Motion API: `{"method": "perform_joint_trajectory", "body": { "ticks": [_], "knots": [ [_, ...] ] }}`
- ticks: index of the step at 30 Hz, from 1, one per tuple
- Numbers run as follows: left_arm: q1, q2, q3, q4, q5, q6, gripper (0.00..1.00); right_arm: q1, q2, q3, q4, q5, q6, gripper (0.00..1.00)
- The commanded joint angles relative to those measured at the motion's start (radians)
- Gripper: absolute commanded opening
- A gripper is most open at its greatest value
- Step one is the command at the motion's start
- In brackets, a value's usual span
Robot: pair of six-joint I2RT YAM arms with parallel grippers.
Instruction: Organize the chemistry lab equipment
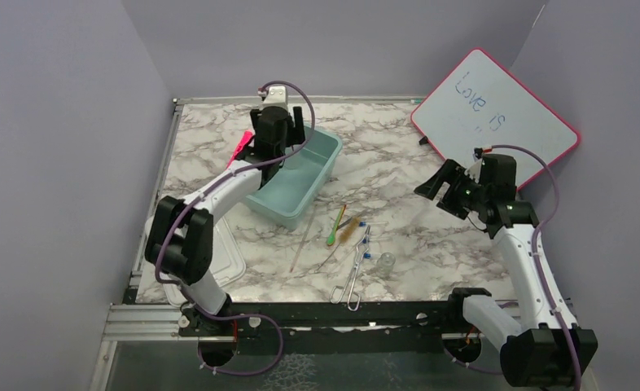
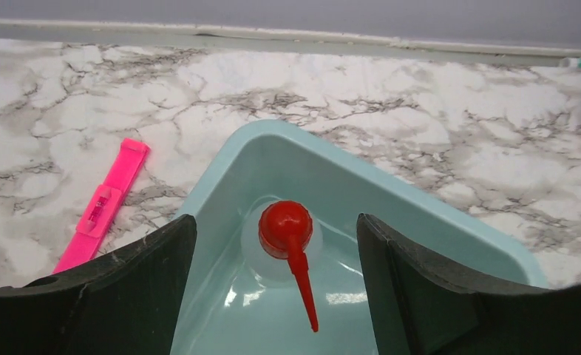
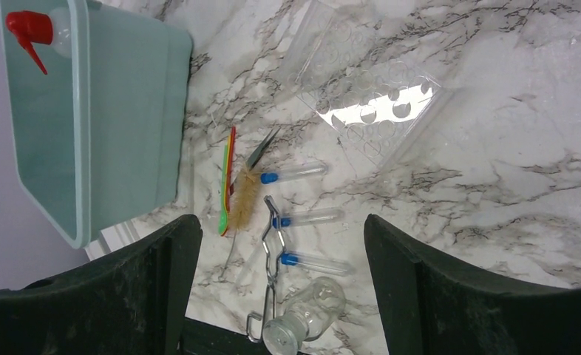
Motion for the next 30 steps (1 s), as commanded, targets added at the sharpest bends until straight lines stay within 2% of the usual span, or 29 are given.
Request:
{"method": "perform_joint_trajectory", "body": {
  "ticks": [1, 8, 11, 17, 22, 26, 30],
  "knots": [
    [-0.004, -0.14, 0.068, -0.13, 0.088, -0.038, 0.82, -0.007, -0.03, 0.005, -0.023, 0.047, -0.039, 0.86],
    [-0.05, -0.353, -0.01, -0.218, 0.418, -0.062, 0.82, -0.007, -0.017, -0.019, -0.045, 0.008, -0.059, 0.85],
    [-0.143, -0.419, -0.035, -0.286, 0.456, -0.068, 0.82, -0.007, -0.052, -0.062, -0.028, 0.022, -0.038, 0.85],
    [-0.436, -0.494, -0.153, -0.314, 0.483, -0.11, 0.85, -0.007, -0.137, -0.146, -0.018, 0.015, 0.002, 0.85],
    [-0.656, -0.457, -0.219, -0.313, 0.362, -0.095, 0.86, -0.007, -0.196, -0.215, -0.022, 0.002, 0.009, 0.85],
    [-0.761, -0.371, -0.221, -0.313, 0.285, -0.109, 0.86, -0.007, -0.223, -0.256, -0.026, -0.002, 0.033, 0.84],
    [-0.817, -0.276, -0.203, -0.276, 0.268, -0.147, 0.86, -0.007, -0.229, -0.279, -0.018, 0.006, 0.067, 0.83]
  ]
}}
